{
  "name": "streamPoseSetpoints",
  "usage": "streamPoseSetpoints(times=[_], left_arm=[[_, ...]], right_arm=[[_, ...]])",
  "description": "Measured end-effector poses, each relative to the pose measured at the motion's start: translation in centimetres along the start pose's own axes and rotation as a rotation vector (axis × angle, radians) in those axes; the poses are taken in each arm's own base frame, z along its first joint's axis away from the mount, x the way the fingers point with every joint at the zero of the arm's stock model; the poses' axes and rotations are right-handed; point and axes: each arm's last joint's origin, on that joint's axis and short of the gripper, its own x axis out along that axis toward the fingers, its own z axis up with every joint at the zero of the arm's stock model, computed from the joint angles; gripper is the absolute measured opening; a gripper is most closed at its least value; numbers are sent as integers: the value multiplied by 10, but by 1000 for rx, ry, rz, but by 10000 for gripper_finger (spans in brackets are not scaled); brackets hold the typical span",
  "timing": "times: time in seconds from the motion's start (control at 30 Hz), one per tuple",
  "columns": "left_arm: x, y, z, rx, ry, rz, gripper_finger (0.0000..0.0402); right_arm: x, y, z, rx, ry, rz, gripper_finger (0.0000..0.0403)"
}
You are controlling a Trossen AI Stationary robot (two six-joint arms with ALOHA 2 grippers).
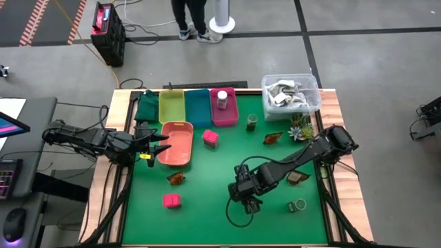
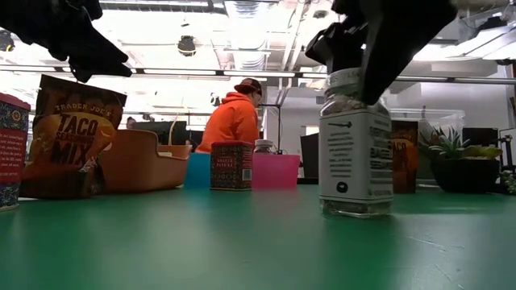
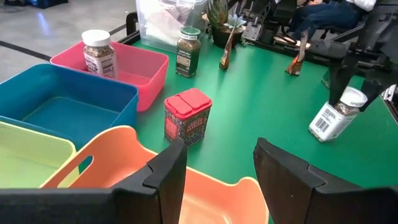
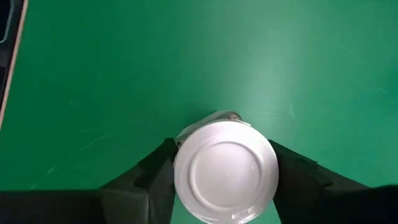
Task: Sort spices by type
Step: Put the white seasoning bottle into the red bin
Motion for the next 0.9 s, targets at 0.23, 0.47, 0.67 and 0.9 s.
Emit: streamPoseSetpoints(times=[0.23,0.47,0.67,0.9], left_arm=[[0,0,0,0,0,0,176],[0,0,0,9,-4,-1,176],[0,0,0,18,0,0,176],[0,0,0,68,-3,13,176]], right_arm=[[-4,-18,5,43,15,-22,229],[-22,-56,21,51,-10,-132,229],[-33,-106,28,66,-32,-187,229],[-49,-172,27,94,-52,-263,230]])
